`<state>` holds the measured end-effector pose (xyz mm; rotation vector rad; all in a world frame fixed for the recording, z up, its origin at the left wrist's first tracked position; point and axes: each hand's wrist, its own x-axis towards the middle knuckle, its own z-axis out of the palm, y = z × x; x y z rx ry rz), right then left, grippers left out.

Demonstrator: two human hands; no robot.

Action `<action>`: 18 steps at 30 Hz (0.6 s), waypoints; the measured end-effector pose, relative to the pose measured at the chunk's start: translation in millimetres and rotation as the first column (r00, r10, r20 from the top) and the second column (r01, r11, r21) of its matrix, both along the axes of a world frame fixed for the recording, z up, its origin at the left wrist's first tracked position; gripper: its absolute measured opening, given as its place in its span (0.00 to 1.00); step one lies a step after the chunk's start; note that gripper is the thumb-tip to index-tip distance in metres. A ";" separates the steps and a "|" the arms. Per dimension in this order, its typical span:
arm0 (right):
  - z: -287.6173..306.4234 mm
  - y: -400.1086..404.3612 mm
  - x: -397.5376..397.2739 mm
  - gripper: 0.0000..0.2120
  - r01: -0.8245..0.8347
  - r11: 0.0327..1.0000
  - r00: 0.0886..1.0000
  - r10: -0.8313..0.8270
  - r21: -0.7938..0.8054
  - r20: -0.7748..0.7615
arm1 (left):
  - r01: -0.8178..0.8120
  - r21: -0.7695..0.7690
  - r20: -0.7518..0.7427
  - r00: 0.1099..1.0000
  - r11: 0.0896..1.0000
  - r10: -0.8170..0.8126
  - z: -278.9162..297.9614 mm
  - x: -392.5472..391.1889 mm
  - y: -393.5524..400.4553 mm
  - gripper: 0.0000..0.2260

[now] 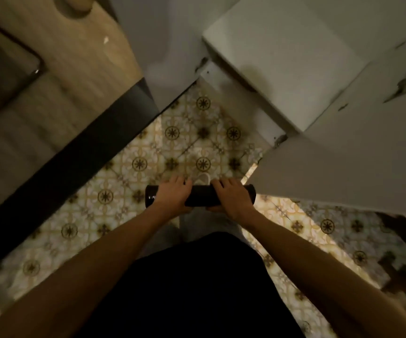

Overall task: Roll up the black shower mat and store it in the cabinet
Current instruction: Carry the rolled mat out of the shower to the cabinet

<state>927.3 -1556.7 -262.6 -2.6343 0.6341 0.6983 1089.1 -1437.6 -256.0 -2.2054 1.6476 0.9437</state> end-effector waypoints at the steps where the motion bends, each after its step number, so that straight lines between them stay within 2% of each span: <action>1: -1.4 -11.9 8.1 0.41 0.039 0.999 0.999 -0.039 0.005 0.001 | 0.043 0.010 0.000 0.999 0.999 -0.043 -1.7 11.8 -18.8 0.36; 4: 2.2 -42.4 28.2 0.40 0.145 0.988 0.989 -0.145 0.059 0.001 | 0.149 0.016 -0.021 0.989 0.989 -0.148 1.1 43.4 -67.4 0.34; 12: 1.1 -104.4 76.2 0.34 0.322 0.946 0.946 -0.323 0.035 0.016 | 0.343 -0.070 -0.080 0.934 0.937 -0.348 -9.1 118.6 -161.1 0.38; 18: -43.4 -126.0 120.0 0.35 0.509 0.860 0.860 -0.507 -0.032 0.051 | 0.550 -0.113 -0.112 0.821 0.828 -0.560 -56.1 177.7 -234.0 0.37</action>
